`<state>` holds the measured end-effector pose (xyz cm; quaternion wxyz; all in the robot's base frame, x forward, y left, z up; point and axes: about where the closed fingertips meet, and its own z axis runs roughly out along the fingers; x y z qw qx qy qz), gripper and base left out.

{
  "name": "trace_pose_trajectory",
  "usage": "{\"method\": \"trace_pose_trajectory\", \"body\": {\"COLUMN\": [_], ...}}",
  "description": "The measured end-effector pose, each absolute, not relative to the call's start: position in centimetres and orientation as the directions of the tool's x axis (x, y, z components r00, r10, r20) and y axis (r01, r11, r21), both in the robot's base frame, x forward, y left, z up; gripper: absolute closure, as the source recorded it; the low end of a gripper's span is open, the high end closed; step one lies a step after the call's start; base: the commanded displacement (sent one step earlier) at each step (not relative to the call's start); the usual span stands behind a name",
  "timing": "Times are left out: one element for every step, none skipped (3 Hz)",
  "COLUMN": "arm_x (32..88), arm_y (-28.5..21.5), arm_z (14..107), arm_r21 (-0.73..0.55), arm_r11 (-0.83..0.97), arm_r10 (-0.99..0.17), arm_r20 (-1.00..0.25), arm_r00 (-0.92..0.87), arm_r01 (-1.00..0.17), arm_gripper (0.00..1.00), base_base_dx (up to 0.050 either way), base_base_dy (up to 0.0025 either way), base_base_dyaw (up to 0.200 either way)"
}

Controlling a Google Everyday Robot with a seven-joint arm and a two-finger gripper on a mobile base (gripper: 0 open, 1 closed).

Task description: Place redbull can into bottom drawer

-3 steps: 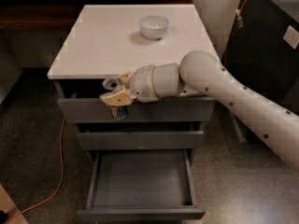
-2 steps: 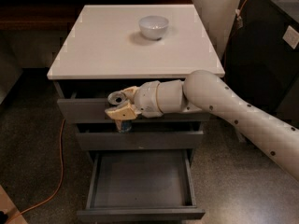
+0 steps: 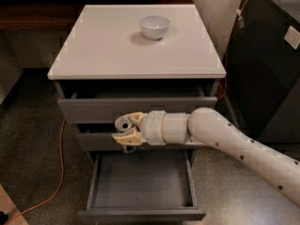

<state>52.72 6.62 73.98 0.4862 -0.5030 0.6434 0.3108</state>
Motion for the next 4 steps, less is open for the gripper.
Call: {"method": "trace_pose_trajectory", "body": {"arm_x": [52.1,51.6,51.6,51.6], "arm_y": [6.1,5.4,4.3,4.3], "arm_z": [71.5,68.1,62.6,62.6], "arm_r21": [-0.095,-0.088,-0.069,-0.069], "arm_r11": [0.313,0.33,0.346,0.346], "arm_r10": [-0.34,-0.336,-0.357,-0.357], "arm_r20": [-0.94,-0.941,-0.932,-0.932], "arm_r00": [-0.018,-0.029,-0.063,-0.063], "arm_r01": [-0.945,-0.94,-0.936,-0.936], "arm_gripper": [1.0,1.0,1.0,1.0], "base_base_dx": [0.0,0.0,0.0,0.0], "base_base_dy": [0.0,0.0,0.0,0.0], "base_base_dyaw": [0.0,0.0,0.0,0.0]}}
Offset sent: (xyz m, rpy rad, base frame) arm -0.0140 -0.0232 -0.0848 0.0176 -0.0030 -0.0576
